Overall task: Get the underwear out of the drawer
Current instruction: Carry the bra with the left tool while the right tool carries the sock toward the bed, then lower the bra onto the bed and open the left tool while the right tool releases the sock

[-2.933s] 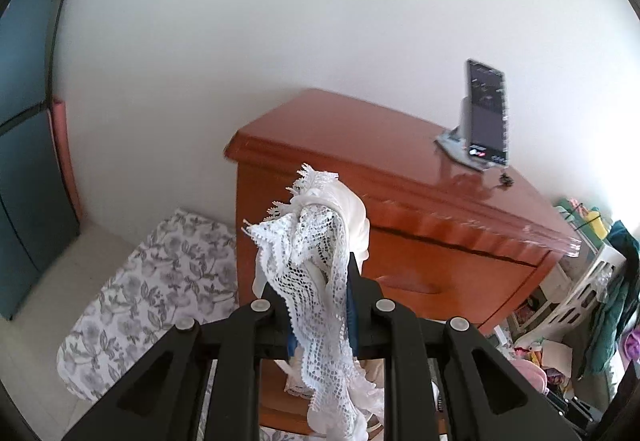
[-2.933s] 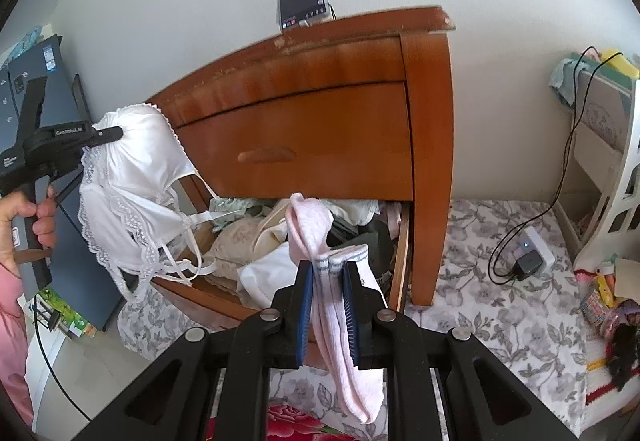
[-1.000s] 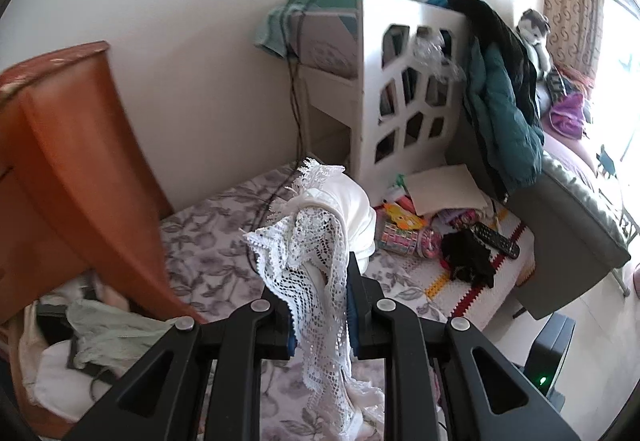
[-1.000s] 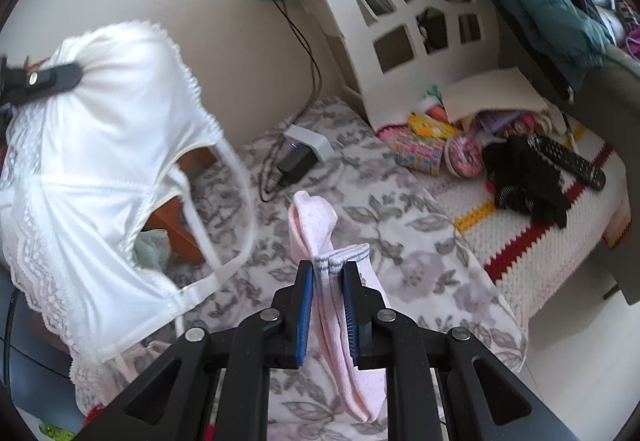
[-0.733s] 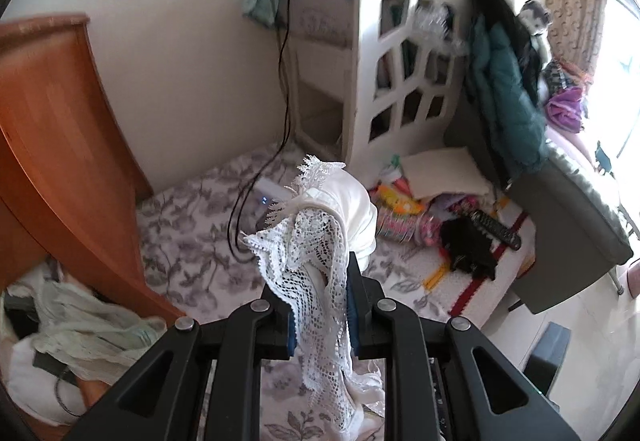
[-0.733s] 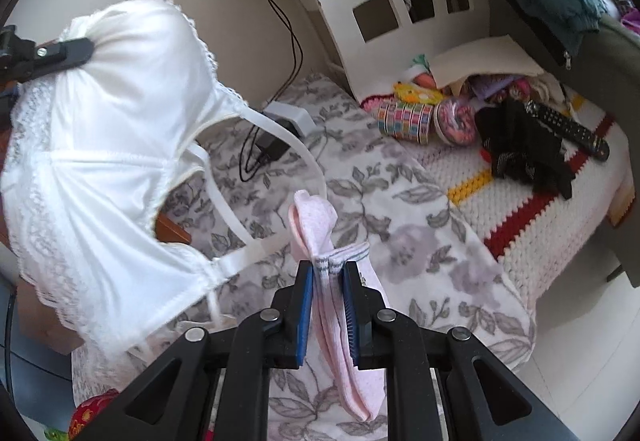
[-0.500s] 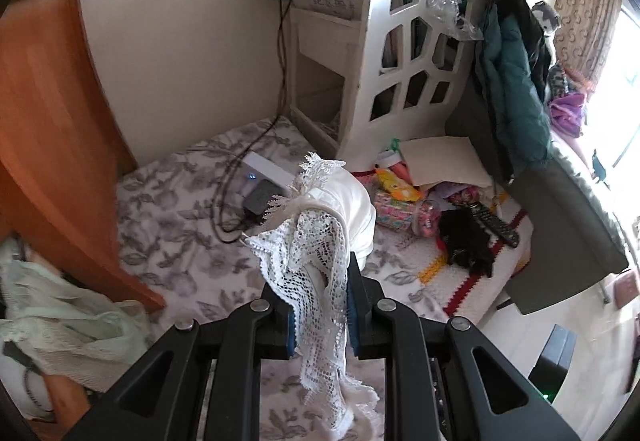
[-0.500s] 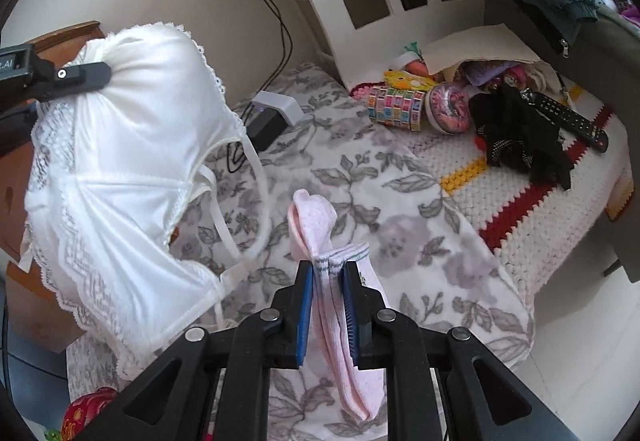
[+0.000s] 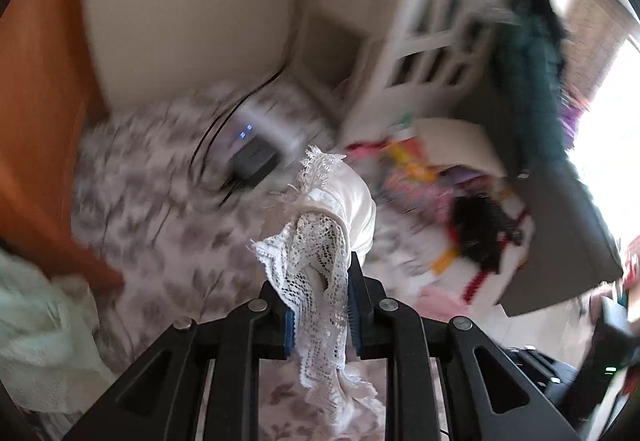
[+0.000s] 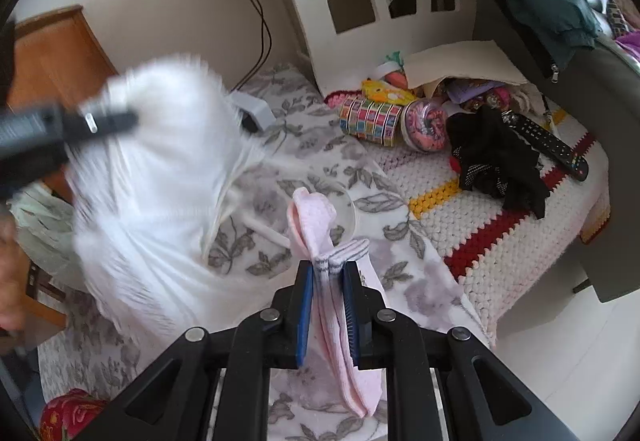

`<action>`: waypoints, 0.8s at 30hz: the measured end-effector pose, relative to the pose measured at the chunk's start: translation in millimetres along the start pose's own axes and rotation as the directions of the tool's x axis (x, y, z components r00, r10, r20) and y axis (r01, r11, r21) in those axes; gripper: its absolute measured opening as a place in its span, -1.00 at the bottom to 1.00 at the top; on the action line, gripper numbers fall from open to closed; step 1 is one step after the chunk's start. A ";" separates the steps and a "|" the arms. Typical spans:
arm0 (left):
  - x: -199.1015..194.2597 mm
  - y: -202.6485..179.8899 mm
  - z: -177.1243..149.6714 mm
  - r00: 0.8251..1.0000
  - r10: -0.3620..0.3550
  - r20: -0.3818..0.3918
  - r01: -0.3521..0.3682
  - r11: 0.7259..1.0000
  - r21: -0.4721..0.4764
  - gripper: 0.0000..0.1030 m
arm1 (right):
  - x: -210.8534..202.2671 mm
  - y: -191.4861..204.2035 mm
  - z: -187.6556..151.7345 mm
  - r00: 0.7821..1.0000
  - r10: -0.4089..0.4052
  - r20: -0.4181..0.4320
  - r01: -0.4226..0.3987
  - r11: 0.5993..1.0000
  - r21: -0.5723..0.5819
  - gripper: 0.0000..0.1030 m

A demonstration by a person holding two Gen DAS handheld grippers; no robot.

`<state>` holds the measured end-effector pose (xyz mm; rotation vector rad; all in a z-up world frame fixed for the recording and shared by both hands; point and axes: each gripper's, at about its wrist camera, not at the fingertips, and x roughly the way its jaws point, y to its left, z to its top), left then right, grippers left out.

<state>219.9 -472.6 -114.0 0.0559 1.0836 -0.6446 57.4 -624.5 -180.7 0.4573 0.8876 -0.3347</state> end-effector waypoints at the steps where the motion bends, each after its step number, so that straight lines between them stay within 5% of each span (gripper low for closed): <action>1: 6.1 14.1 -3.5 1.000 0.000 -0.016 -0.001 0.999 -0.041 -0.58 | 3.0 2.3 -0.6 1.000 -0.005 -0.008 0.005 1.000 -0.010 -0.69; 8: 18.8 74.9 -17.1 0.996 0.070 -0.053 -0.078 0.982 -0.170 -0.55 | 18.4 24.1 -2.7 0.999 0.006 -0.043 -0.010 0.995 -0.098 -0.69; 18: 28.2 67.5 -26.5 0.964 0.248 -0.091 -0.252 0.968 -0.024 -0.23 | 24.0 47.0 -5.6 0.996 0.021 -0.086 -0.038 0.979 -0.202 -0.69; 24: 27.0 64.9 -32.4 0.941 0.305 -0.144 -0.307 0.952 0.006 0.14 | 27.0 51.0 -11.7 0.994 0.017 -0.108 -0.042 0.972 -0.233 -0.69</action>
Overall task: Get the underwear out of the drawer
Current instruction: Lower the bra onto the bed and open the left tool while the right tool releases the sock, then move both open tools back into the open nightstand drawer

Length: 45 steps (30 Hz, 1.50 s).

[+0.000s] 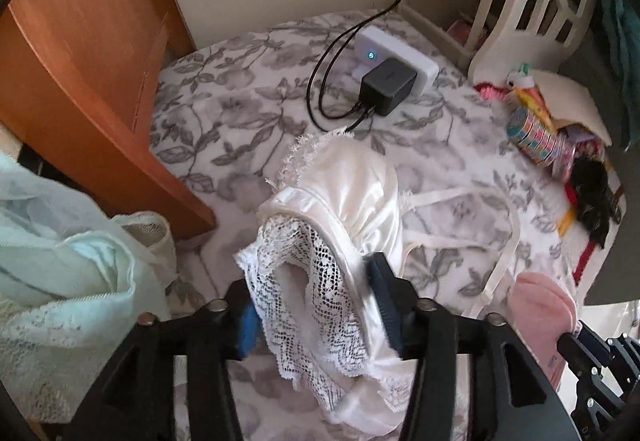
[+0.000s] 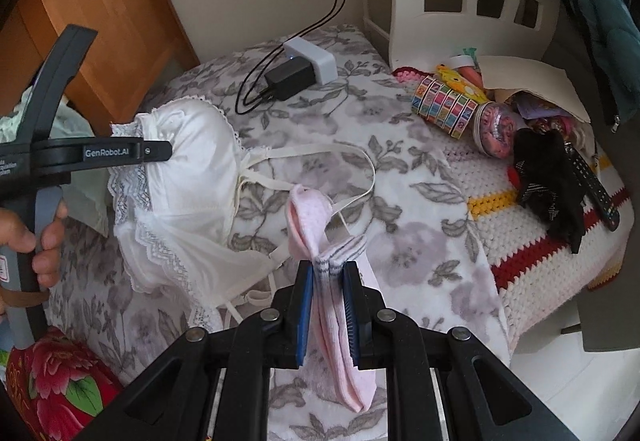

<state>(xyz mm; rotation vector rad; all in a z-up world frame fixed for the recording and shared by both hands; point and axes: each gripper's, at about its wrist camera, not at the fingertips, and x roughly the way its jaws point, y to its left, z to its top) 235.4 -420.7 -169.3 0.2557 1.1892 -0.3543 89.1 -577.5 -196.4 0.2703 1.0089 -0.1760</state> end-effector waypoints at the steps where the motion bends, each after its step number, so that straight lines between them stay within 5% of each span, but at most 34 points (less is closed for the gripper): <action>1: -2.1 -0.8 -1.9 1.000 0.017 -0.006 -0.017 1.000 0.002 0.16 | 0.9 1.2 -0.9 1.000 0.002 -0.005 -0.002 1.000 -0.004 -0.69; 16: -25.9 -8.4 -38.6 0.986 0.168 0.003 -0.168 0.983 0.080 0.19 | 6.9 5.5 -3.6 0.999 0.013 -0.044 -0.013 1.000 -0.004 -0.62; 19: -26.5 -5.9 -42.6 0.983 0.184 0.000 -0.183 0.979 0.084 0.19 | 6.7 9.7 -5.0 0.999 0.025 -0.045 -0.026 1.000 -0.011 -0.39; 21: -26.2 -5.5 -45.0 0.982 0.189 -0.005 -0.187 0.978 0.089 0.19 | 6.5 13.1 -6.2 0.999 0.029 -0.046 -0.029 0.999 -0.017 0.01; 28: -26.1 -1.5 -54.1 0.981 0.193 -0.023 -0.191 0.978 0.087 0.22 | 3.6 22.1 -11.3 0.998 0.046 -0.047 -0.049 0.998 -0.044 0.26; 30: -26.3 -0.5 -56.0 0.981 0.194 -0.021 -0.192 0.978 0.087 0.46 | 3.4 23.4 -13.4 0.998 0.044 -0.052 -0.047 0.998 -0.052 0.43; 34: -28.8 1.3 -58.8 0.983 0.186 -0.014 -0.184 0.980 0.081 0.50 | 3.1 22.7 -18.4 0.998 0.036 -0.057 -0.039 0.998 -0.059 0.67; 38: -31.2 -0.4 -61.9 0.984 0.176 -0.007 -0.174 0.980 0.092 0.74 | 2.5 18.5 -22.2 0.997 0.043 -0.056 -0.046 0.998 -0.053 0.99; 45: -35.9 -4.1 -67.5 0.991 0.135 0.008 -0.136 0.986 0.096 0.93 | -2.4 16.1 -26.8 0.999 0.014 -0.042 -0.017 0.998 -0.060 1.00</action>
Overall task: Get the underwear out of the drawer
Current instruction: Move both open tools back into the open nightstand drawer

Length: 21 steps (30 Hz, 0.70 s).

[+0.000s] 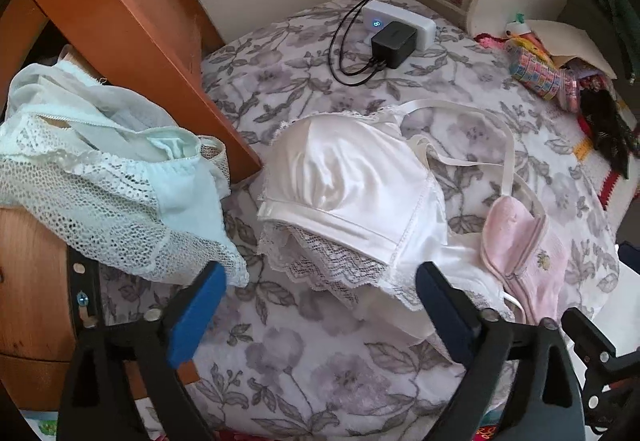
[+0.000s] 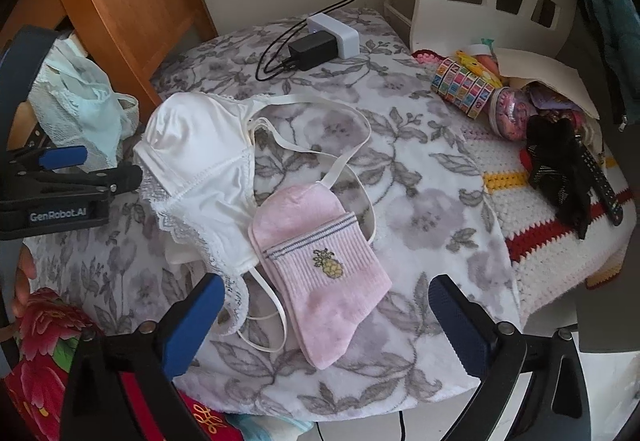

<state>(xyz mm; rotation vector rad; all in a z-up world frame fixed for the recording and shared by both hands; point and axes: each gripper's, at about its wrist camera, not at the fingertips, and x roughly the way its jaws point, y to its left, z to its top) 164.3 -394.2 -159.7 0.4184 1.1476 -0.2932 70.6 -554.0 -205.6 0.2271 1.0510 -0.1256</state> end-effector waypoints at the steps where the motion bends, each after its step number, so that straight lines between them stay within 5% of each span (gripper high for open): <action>1: -1.5 -1.9 -1.1 1.000 -0.001 0.003 0.001 1.000 0.008 0.93 | -0.5 -0.2 -0.7 1.000 -0.004 -0.001 0.004 1.000 -0.001 1.00; 11: -25.6 -8.1 -7.8 0.999 -0.033 0.029 0.033 0.999 0.006 0.95 | -16.8 -6.0 -8.7 1.000 -0.023 -0.001 0.023 0.999 0.024 1.00; 21: -75.5 -5.8 -30.2 0.984 -0.145 0.107 0.152 0.987 -0.059 0.95 | -58.9 -3.4 -14.4 0.998 -0.030 0.052 0.026 0.997 0.071 1.00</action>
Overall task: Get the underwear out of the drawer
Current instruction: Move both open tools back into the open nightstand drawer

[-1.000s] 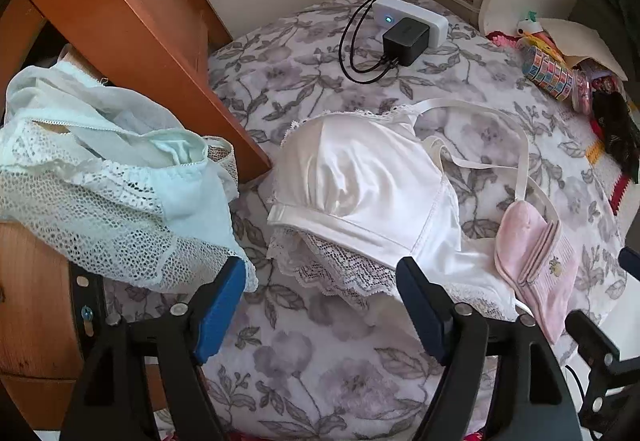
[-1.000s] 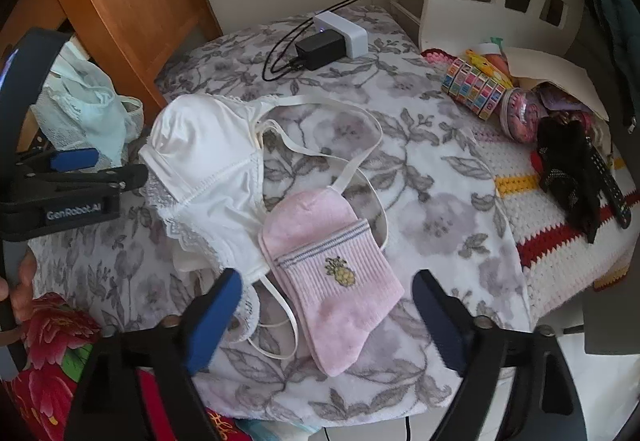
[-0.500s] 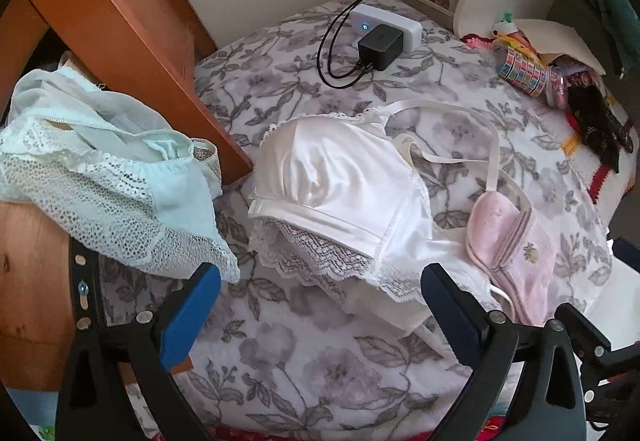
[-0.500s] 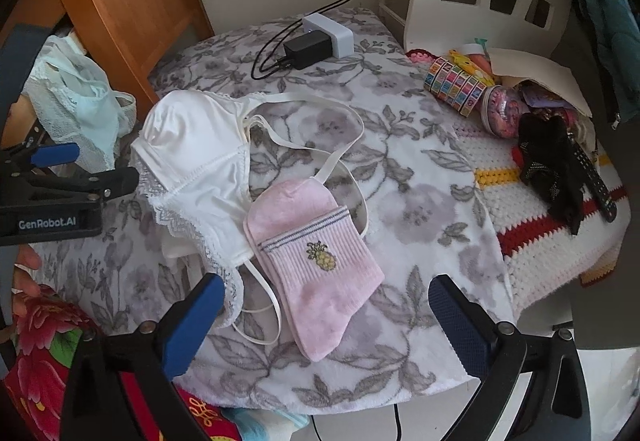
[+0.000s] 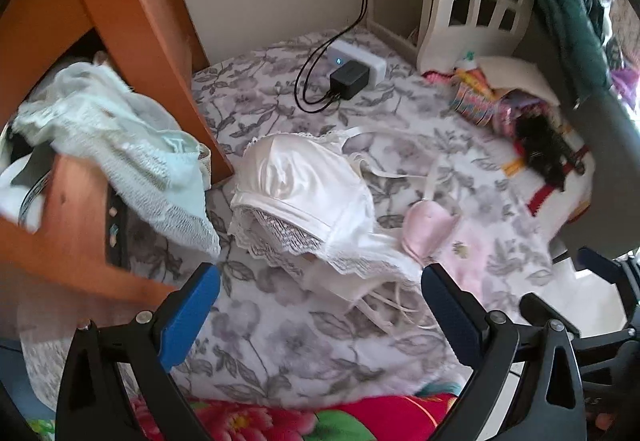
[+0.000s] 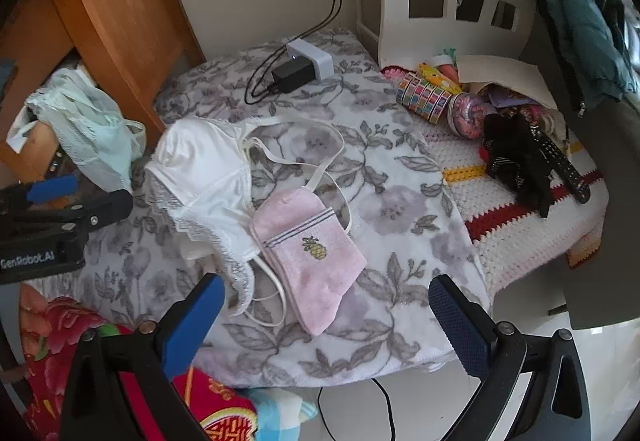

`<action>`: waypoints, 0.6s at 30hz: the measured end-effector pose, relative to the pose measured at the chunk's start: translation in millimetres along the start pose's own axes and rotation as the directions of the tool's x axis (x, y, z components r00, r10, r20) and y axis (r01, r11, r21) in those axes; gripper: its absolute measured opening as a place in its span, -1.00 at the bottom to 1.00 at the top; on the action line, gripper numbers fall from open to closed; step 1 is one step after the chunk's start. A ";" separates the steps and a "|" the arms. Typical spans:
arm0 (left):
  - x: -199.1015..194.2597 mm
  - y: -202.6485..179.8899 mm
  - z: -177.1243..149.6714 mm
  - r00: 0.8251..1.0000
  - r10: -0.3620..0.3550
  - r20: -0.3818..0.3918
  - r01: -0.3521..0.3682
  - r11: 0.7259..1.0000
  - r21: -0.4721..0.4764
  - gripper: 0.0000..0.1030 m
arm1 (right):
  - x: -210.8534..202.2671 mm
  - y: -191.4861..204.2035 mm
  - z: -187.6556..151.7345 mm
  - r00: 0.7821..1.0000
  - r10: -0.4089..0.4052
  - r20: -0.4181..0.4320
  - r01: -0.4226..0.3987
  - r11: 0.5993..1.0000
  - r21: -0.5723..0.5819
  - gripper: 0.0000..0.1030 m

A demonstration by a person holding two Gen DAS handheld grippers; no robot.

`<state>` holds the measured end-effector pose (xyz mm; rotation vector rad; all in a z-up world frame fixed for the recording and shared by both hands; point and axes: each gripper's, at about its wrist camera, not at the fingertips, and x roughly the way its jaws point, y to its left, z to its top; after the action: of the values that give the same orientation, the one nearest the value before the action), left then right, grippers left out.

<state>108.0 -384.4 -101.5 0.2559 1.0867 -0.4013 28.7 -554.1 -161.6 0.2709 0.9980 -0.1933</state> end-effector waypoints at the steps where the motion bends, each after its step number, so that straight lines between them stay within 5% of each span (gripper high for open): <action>1: -7.2 0.9 -1.9 1.000 -0.008 0.012 0.008 1.000 -0.012 0.95 | -6.2 3.3 -0.7 1.000 0.002 0.007 -0.002 1.000 -0.007 1.00; 8: -55.8 13.1 -5.9 0.993 -0.054 0.109 0.060 0.997 -0.054 0.95 | -43.4 24.3 6.8 0.998 -0.005 0.060 0.008 0.999 -0.040 1.00; 18: -130.3 67.2 -5.0 0.960 -0.086 0.268 0.122 0.985 -0.119 0.95 | -89.2 58.7 19.1 0.990 0.044 0.132 -0.031 0.994 -0.102 1.00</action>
<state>80.7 -297.3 13.3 0.0241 0.8640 -0.4410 13.3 -501.1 -68.2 0.1828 0.8654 -0.1256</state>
